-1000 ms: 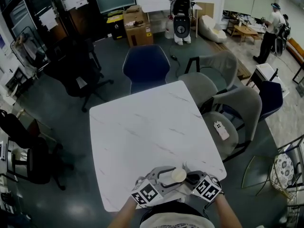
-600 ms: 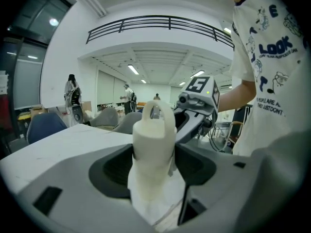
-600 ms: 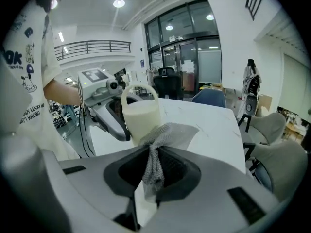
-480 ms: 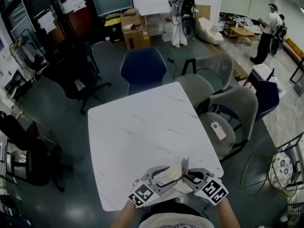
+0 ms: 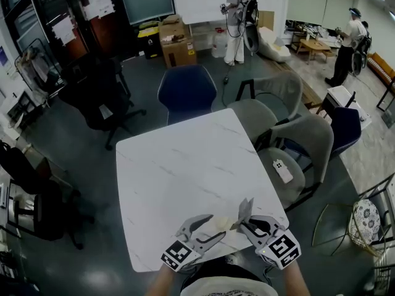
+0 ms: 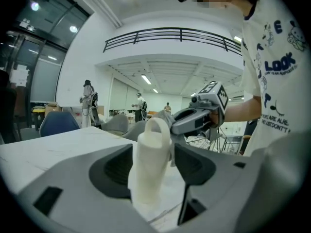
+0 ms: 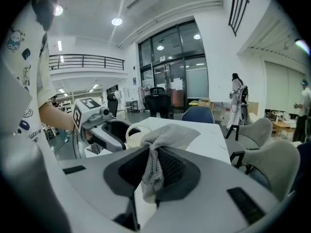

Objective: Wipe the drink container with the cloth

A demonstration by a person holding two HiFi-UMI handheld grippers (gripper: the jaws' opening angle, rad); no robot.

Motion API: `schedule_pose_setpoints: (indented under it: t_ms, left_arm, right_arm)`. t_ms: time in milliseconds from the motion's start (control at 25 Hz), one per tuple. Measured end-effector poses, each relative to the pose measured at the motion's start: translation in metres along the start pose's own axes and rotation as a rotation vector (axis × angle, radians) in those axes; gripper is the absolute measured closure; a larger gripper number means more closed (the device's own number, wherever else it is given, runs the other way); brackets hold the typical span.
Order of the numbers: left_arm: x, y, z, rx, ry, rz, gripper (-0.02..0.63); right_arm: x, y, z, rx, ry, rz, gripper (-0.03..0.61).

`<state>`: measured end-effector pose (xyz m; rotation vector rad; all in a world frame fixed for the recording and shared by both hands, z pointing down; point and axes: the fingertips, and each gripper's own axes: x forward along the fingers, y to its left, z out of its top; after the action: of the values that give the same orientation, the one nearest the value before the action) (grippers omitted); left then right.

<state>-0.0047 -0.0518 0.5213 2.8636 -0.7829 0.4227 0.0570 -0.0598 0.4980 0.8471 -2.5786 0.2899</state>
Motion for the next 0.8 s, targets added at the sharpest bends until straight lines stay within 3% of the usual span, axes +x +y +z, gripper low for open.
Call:
schedule_pose_setpoints:
  t_ms: [400, 600, 800]
  left_arm:
    - [-0.030, -0.004, 0.036, -0.068, -0.112, 0.130, 0.342]
    - [-0.042, 0.006, 0.054, -0.035, -0.127, 0.320, 0.385]
    - [-0.048, 0.008, 0.066, -0.079, -0.150, 0.402, 0.430]
  right_arm:
    - [-0.013, 0.003, 0.030, 0.038, -0.129, -0.125, 0.532]
    - [-0.017, 0.002, 0.038, 0.059, -0.178, -0.193, 0.532]
    - [-0.022, 0.000, 0.046, 0.086, -0.233, -0.248, 0.532]
